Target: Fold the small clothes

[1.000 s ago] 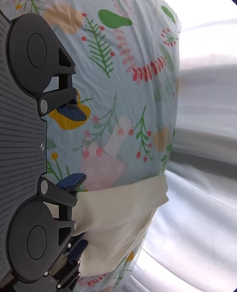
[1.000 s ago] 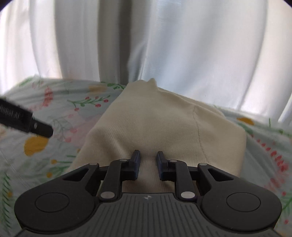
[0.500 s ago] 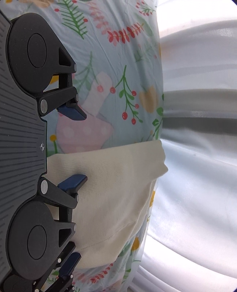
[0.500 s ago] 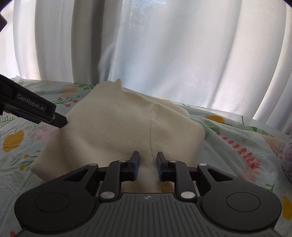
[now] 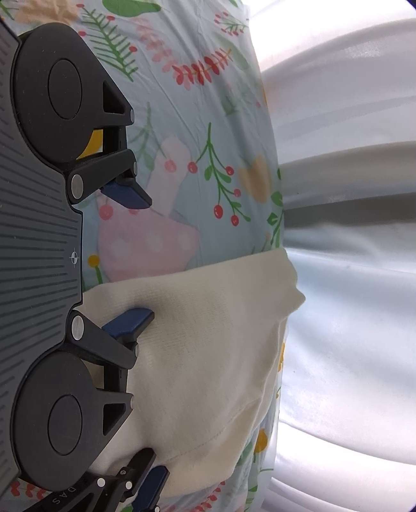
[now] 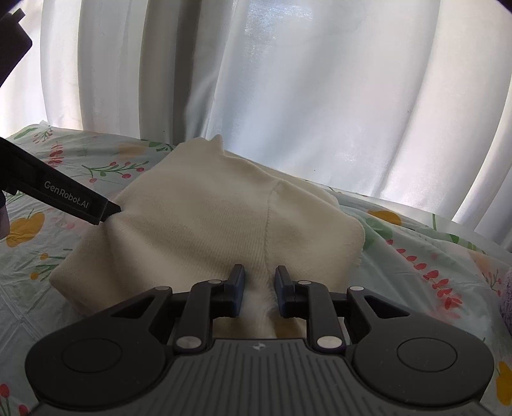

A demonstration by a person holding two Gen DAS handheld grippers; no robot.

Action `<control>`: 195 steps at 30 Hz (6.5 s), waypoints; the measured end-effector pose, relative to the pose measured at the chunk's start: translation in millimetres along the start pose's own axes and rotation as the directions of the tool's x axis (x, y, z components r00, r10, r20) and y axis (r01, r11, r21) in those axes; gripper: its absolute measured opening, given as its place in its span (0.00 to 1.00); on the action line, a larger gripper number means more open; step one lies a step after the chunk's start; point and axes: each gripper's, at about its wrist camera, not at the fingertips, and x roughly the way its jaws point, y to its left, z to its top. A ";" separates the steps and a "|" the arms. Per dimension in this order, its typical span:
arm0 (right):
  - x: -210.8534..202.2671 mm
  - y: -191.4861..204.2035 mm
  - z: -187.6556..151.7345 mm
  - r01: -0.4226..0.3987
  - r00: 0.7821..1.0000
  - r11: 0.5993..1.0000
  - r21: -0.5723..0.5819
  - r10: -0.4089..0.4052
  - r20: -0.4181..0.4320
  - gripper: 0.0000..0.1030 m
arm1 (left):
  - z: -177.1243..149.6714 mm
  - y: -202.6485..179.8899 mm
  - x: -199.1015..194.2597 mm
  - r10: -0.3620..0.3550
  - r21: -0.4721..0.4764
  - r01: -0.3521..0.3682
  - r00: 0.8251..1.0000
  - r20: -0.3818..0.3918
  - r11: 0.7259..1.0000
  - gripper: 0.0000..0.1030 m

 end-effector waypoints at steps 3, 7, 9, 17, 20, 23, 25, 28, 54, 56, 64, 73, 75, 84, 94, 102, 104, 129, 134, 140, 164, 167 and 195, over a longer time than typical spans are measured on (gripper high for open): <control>-5.6 -4.6 2.2 -0.019 1.000 0.999 0.046 0.020 -0.009 0.20 | -2.6 5.7 -5.5 -0.014 -0.025 0.014 1.000 -0.001 1.000 0.74; -29.1 -22.1 -0.3 -0.051 0.999 0.983 0.177 0.051 0.005 0.25 | -17.5 19.3 -21.4 -0.038 -0.069 0.038 0.999 -0.008 0.997 0.72; -41.8 -39.8 -5.5 -0.062 0.998 0.955 0.290 0.059 0.017 0.28 | -30.4 18.3 -33.3 -0.014 -0.037 0.014 1.000 0.001 0.999 0.71; -43.4 -80.5 -21.4 -0.148 0.983 0.793 0.591 0.182 0.002 0.33 | -71.6 -17.7 -43.4 -0.037 0.131 0.042 0.999 -0.040 0.990 0.71; -41.3 -79.1 -24.9 -0.178 0.974 0.761 0.624 0.228 -0.001 0.36 | -70.1 -26.6 -39.9 -0.027 0.135 0.034 0.998 -0.048 0.990 0.71; -44.2 -79.7 -31.4 -0.177 0.972 0.741 0.647 0.235 -0.003 0.39 | -66.7 -31.0 -40.0 -0.027 0.123 0.031 0.999 -0.037 0.992 0.71; -42.8 -83.3 -34.0 -0.193 0.966 0.711 0.676 0.259 0.002 0.40 | -64.7 -30.8 -38.6 -0.030 0.101 0.034 0.999 -0.041 0.994 0.71; -40.8 -86.9 -36.5 -0.204 0.961 0.687 0.698 0.277 0.008 0.40 | -62.6 -29.0 -37.6 -0.034 0.073 0.037 0.998 -0.046 0.997 0.71; -65.8 -71.9 -13.6 -0.091 0.993 0.875 0.476 0.118 -0.028 0.27 | -55.5 48.2 -59.1 0.005 -0.138 -0.009 0.999 -0.031 0.990 0.68; -76.2 -61.5 -2.2 -0.052 0.999 0.923 0.381 0.050 0.016 0.27 | -44.7 54.3 -66.4 0.018 -0.154 -0.016 1.000 0.011 0.988 0.68; -34.7 20.8 18.8 -0.181 0.983 0.980 0.084 0.181 0.006 0.18 | -14.8 36.6 -62.1 -0.035 -0.110 0.042 0.997 0.064 0.993 0.69; -44.2 -2.3 12.3 -0.201 0.967 0.969 0.146 0.220 -0.126 0.23 | -17.1 32.9 -43.2 -0.089 -0.069 0.090 0.996 0.017 0.994 0.69; -55.3 -39.5 16.3 -0.222 0.969 0.929 0.295 0.245 -0.042 0.38 | -13.5 40.0 -33.1 -0.161 -0.117 0.159 0.987 -0.006 0.980 0.70; 27.5 -165.0 -25.3 -0.295 0.889 0.489 0.821 0.456 0.048 0.58 | 4.7 77.8 41.8 -0.520 -0.419 0.456 0.853 -0.046 0.785 0.68; 75.0 -181.4 -35.4 -0.357 0.835 0.314 0.880 0.529 0.151 0.58 | 21.2 80.3 81.3 -0.625 -0.509 0.533 0.780 -0.013 0.676 0.66; 90.6 -162.0 -13.1 -0.357 0.828 0.393 0.847 0.553 0.093 0.48 | 28.8 69.8 85.0 -0.620 -0.480 0.537 0.784 -0.019 0.694 0.44; 88.4 -150.8 -6.1 -0.343 0.844 0.443 0.828 0.532 0.065 0.37 | 29.7 69.7 80.9 -0.614 -0.450 0.545 0.789 -0.009 0.707 0.38; -8.5 -35.6 61.1 -0.248 0.967 0.862 0.441 0.250 0.055 0.42 | -27.3 92.4 -62.2 -0.243 -0.173 0.262 0.962 0.125 0.949 0.43; -26.2 3.6 51.1 -0.363 0.928 0.888 0.283 0.373 0.020 0.33 | -48.3 76.8 -54.6 -0.289 -0.166 0.295 0.955 0.058 0.941 0.44; -13.6 17.6 25.9 -0.147 0.983 0.986 0.076 0.154 -0.098 0.21 | -63.1 72.1 -27.0 -0.251 -0.152 0.238 0.965 -0.074 0.959 0.61; -19.2 54.0 20.3 -0.018 0.996 0.978 -0.205 0.000 -0.088 0.28 | -49.3 58.7 -39.7 -0.097 -0.132 0.090 0.994 -0.053 0.987 0.65; -18.4 56.4 19.7 -0.014 0.996 0.975 -0.222 -0.007 -0.092 0.29 | -53.1 53.1 -40.7 -0.040 -0.067 0.038 0.999 -0.037 0.997 0.75; -112.3 66.9 6.4 -0.024 0.874 0.996 0.084 0.061 -0.483 0.96 | -115.1 42.4 -137.8 0.023 -0.046 -0.030 0.991 -0.132 0.998 0.92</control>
